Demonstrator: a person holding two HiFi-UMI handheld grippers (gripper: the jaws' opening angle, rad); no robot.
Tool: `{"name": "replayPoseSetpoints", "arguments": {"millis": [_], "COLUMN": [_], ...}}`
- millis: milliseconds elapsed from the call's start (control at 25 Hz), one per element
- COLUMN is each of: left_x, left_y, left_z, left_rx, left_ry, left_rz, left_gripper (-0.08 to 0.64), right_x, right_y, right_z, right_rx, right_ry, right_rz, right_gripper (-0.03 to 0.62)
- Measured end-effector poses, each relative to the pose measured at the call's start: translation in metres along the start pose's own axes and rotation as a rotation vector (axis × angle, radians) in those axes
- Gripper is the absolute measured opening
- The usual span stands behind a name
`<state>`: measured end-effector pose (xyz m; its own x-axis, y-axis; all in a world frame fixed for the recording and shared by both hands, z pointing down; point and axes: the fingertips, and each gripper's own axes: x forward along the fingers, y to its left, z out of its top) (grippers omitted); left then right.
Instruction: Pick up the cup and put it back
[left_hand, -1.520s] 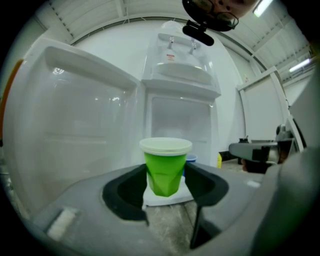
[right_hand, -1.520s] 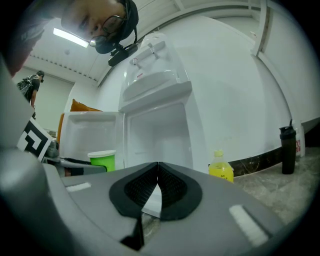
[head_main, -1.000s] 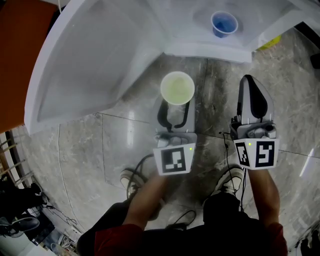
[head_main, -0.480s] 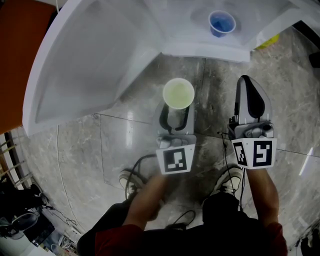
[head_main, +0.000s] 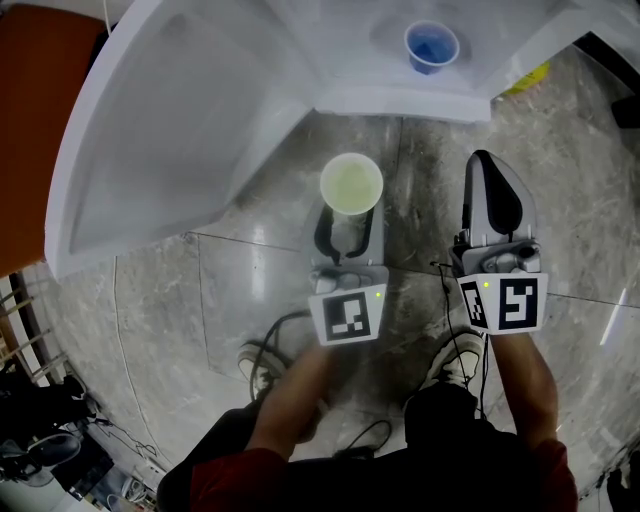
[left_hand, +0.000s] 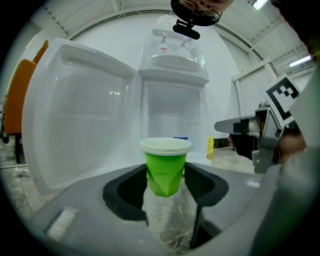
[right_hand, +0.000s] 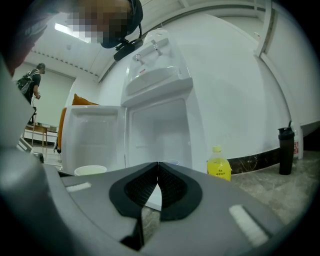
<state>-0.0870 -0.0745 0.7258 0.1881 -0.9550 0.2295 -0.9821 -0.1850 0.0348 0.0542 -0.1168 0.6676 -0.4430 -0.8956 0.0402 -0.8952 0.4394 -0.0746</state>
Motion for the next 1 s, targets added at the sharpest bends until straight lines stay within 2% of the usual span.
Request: {"name": "replayPoseSetpoints", "arguments": {"millis": [200,360,840,1000], "left_x": [0.007,0.017,0.058,0.076], "left_y": [-0.005,-0.002,0.002,0.0], "left_z": [0.007,0.005,0.022,0.036], "left_rx": [0.012,-0.022,0.028,0.033], "left_ry": [-0.016,-0.007,-0.036,-0.069], "left_rz": [-0.02,-0.021,-0.045,-0.06], "left_gripper": [0.235,0.235,0.235,0.235], "right_x": [-0.002,-0.003,-0.002,-0.002], "right_y": [-0.001,-0.003,-0.012,-0.015], "right_z": [0.001,-0.001,-0.006,-0.008], "right_rx": [-0.005,-0.008,0.004,0.009], "right_ry": [-0.001,0.0,0.005,0.008], "right_rz": [0.0,0.0,-0.012,-0.018], "right_gripper": [0.0,0.0,0.001,0.0]}}
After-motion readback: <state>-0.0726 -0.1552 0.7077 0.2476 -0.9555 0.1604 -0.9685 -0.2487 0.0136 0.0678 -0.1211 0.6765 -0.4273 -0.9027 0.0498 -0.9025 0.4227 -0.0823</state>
